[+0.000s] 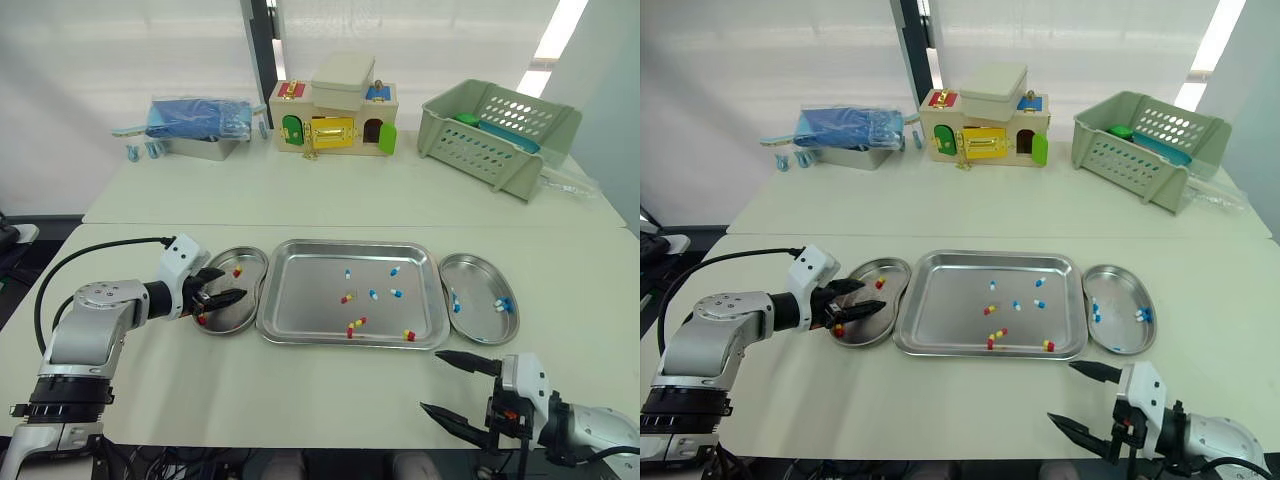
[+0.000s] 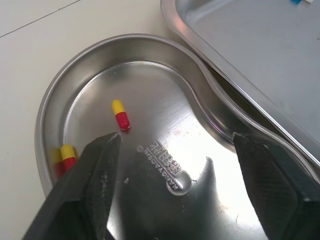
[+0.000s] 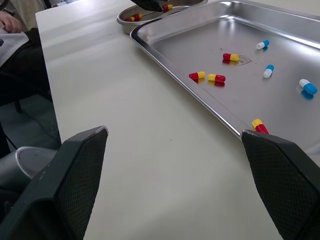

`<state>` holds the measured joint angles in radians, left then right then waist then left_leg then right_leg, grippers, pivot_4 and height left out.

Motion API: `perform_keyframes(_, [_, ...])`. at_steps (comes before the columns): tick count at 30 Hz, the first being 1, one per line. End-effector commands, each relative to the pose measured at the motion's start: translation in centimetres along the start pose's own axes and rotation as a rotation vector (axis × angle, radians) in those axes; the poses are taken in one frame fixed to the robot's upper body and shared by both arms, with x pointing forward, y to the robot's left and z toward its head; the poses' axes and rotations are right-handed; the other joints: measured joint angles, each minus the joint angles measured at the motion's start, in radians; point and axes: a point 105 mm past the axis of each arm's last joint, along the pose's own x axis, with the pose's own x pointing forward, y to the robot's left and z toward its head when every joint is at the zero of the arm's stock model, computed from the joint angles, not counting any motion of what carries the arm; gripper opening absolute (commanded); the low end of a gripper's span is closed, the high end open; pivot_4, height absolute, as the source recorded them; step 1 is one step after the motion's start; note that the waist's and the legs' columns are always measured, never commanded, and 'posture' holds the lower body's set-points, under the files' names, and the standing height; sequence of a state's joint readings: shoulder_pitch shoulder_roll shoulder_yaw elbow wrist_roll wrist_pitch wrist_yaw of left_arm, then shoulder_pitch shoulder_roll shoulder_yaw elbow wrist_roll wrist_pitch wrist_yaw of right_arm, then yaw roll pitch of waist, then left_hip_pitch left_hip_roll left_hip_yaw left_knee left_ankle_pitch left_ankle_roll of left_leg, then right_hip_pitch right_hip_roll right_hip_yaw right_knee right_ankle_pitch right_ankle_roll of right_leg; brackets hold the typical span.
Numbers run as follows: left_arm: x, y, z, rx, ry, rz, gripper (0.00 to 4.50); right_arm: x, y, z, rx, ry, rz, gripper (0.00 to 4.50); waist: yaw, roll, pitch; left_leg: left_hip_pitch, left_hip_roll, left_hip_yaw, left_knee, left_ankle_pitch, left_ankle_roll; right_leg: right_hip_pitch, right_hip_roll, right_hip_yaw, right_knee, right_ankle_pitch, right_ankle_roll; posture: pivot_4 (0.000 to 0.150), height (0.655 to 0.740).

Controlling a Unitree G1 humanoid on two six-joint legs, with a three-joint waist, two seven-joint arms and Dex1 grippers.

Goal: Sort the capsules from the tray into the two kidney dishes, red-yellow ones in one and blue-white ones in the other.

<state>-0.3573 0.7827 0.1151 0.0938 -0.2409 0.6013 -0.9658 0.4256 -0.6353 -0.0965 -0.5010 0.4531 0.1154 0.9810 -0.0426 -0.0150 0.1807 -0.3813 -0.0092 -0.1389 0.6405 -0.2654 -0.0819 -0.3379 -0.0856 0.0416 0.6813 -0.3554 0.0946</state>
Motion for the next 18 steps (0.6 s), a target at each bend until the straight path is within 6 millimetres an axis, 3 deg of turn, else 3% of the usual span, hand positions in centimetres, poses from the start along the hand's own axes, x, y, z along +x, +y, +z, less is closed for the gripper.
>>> perform_keyframes(1, [-0.5, 0.4, 1.0, 0.032, -0.027, 0.016, 4.47, -0.2, 0.2, 0.4, -0.024, -0.021, 0.005, 4.50, 0.000, 0.000, 0.000, 0.000, 0.000, 0.000, 0.000, 0.000, 0.000, 0.000, 0.000, 0.000, 0.000, 0.000, 0.000, 0.150, 0.7400])
perform_keyframes(8, [-2.0, -0.6, 2.8, 0.007, -0.115, -0.030, 4.47, -0.8, 0.2, 0.5, -0.023, -0.021, -0.004, 4.50, 0.000, 0.000, 0.000, 0.000, 0.000, 0.000, 0.000, 0.000, 0.000, 0.000, 0.000, 0.000, 0.000, 0.000, 0.000, 0.150, 0.7400])
perform_keyframes(12, [-5.3, -1.4, 3.9, 0.031, -0.176, -0.037, 4.47, -1.8, -0.8, 1.1, -0.029, -0.011, -0.037, 4.50, -0.010, 0.000, 0.000, 0.000, 0.000, 0.000, 0.000, 0.000, 0.000, 0.000, 0.000, 0.000, 0.000, 0.000, 0.000, 0.150, 0.7400])
perform_keyframes(18, [-10.6, -1.4, 2.7, 0.102, -0.138, 0.034, 4.47, -3.9, -2.4, 1.1, -0.034, 0.050, -0.077, 4.50, -0.009, 0.000, 0.000, 0.001, 0.001, 0.002, -0.002, 0.000, 0.000, 0.000, 0.000, 0.001, 0.000, 0.000, 0.000, 0.150, 0.7400])
